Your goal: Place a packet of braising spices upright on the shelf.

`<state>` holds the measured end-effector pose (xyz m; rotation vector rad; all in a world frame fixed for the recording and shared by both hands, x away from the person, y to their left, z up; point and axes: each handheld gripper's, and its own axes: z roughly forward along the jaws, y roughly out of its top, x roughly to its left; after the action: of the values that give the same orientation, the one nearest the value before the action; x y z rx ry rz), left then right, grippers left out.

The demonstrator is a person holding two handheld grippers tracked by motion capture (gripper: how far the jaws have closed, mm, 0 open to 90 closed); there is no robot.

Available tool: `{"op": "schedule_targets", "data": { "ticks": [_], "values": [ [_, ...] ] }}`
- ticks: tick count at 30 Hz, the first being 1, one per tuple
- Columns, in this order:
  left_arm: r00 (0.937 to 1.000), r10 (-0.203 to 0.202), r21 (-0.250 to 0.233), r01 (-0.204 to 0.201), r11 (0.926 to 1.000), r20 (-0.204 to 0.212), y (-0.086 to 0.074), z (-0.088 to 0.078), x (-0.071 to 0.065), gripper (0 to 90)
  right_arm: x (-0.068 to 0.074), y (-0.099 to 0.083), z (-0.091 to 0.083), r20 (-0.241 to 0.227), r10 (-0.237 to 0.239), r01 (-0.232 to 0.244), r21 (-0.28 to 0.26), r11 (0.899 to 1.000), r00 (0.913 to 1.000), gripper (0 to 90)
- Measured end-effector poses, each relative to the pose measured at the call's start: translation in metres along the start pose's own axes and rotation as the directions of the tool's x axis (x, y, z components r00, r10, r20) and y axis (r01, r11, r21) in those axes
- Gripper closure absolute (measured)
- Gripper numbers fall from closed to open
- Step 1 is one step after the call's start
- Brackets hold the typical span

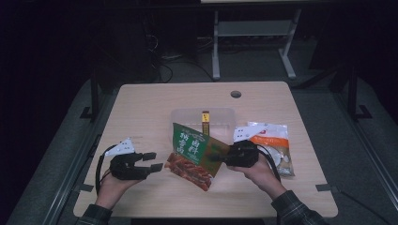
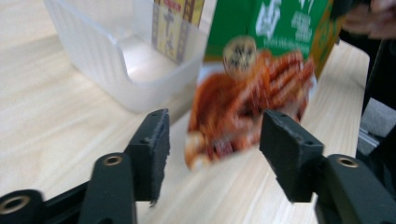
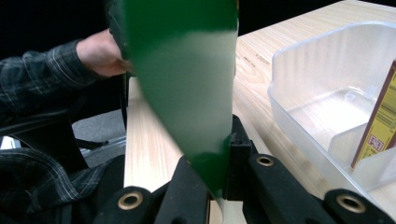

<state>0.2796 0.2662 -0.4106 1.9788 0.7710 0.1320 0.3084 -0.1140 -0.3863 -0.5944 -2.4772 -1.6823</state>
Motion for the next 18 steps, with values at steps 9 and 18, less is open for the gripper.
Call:
{"op": "schedule_targets", "data": {
  "ticks": [9, 18],
  "values": [
    [0.9987, 0.02, 0.065, -0.017, 0.9977, -0.047, -0.02, -0.001, 0.003, 29.2, 0.0, 0.011, -0.008, 0.013, -0.005, 0.006, -0.029, 1.0, 0.9999, 90.0],
    [0.9967, 0.027, 0.082, -0.021, 0.9964, -0.076, -0.025, 0.008, 0.011, 20.0, 0.004, 0.025, -0.01, 0.039, -0.028, 0.029, -0.031, 0.999, 0.9988, 90.0]
  ]
}}
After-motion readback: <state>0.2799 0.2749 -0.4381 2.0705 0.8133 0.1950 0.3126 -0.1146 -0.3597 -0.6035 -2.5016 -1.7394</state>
